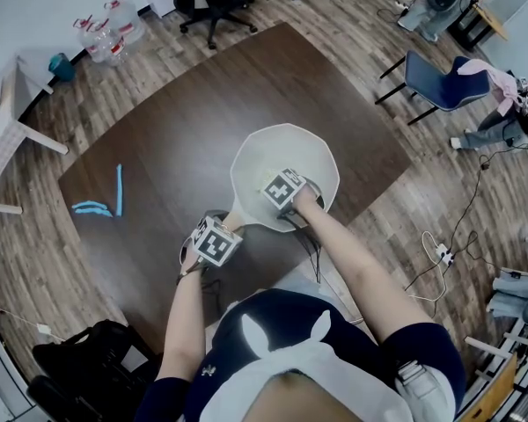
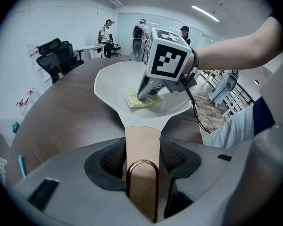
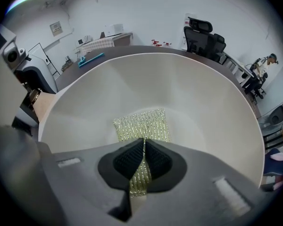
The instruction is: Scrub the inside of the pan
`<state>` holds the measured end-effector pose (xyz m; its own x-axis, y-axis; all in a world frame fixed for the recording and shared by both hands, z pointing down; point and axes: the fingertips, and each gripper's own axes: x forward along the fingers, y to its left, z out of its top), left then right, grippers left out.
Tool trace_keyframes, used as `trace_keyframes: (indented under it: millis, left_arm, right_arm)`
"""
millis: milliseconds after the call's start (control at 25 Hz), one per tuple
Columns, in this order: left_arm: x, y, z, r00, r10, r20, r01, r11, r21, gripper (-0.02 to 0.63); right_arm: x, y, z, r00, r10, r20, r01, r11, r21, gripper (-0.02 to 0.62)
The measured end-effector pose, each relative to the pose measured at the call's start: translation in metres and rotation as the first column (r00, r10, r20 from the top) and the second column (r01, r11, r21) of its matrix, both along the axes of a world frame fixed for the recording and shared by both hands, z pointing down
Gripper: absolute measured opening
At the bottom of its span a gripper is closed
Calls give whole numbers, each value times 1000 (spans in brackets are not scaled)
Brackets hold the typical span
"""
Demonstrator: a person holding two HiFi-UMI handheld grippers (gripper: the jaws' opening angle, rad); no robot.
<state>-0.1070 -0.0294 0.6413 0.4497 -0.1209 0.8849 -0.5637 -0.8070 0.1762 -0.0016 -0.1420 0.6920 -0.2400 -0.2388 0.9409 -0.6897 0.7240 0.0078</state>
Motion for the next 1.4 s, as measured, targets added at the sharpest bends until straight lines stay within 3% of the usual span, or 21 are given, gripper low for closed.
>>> trace_keyframes:
  millis: [1040,1400]
  left_arm:
    - [1,-1,-3,1000,19,-11,-19,1000,-4,222]
    - [-2,-1,0,1000,22,-11,-22,1000,18,222]
  right_arm:
    - [22,-12,0,992,123,-28,-124,992,-31,12]
    - [15,-11,-6,995,101,-16,-101,995,15,39]
